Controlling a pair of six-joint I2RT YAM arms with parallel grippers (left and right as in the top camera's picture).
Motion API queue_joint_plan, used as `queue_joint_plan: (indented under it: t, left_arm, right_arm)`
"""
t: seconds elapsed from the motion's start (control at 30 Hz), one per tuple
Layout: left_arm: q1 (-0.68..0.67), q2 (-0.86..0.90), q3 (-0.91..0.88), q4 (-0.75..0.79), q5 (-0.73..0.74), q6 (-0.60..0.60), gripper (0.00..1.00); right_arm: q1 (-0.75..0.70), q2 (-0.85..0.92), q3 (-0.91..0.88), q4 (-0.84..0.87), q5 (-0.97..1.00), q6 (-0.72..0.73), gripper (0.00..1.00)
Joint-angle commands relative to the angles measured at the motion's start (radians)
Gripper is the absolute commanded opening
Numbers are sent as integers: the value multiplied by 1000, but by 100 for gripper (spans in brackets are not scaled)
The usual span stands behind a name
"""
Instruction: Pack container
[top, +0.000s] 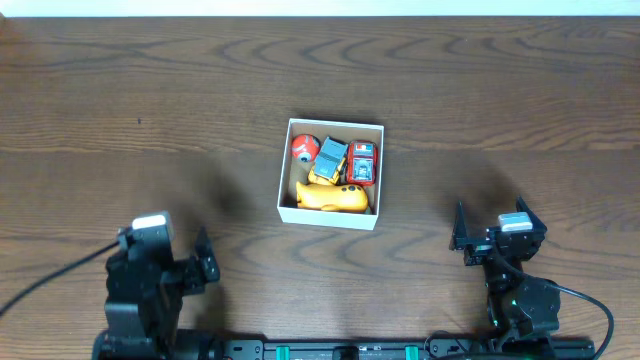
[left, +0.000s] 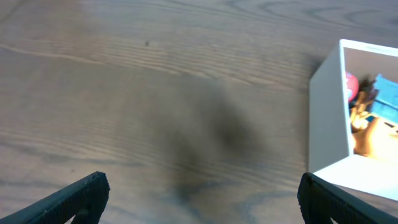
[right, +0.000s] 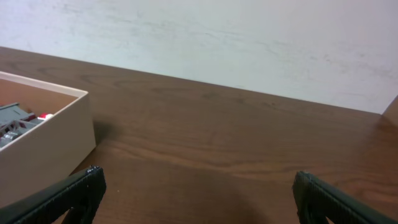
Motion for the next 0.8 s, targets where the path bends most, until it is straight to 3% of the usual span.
queue_joint_plan:
  t: [0.0,0.1,0.3,0.53,0.63,0.77]
  left_arm:
    - [33,-97,-74,6,-12,27,98]
    - [47,-181,-165,90,-12,27,98]
    - [59,-301,-392,408,-12,28,98]
    - [60,-317,-583,757,-3,49,98]
    - [60,-319,-644,829,8,57,98]
    - [60,-319,-656,792,21,62,98]
  right_arm:
    - [-8,-9,-7,0,-7,-13,99]
    - [-8,-9,-7,0,-7,-13,99]
    - [-8,-9,-7,0,-7,-13,99]
    - [-8,-9,-7,0,-7,-13,99]
    - [-8,-9,-7,0,-8,-13,99]
    - [-8,-9,-7,0,-7,-13,99]
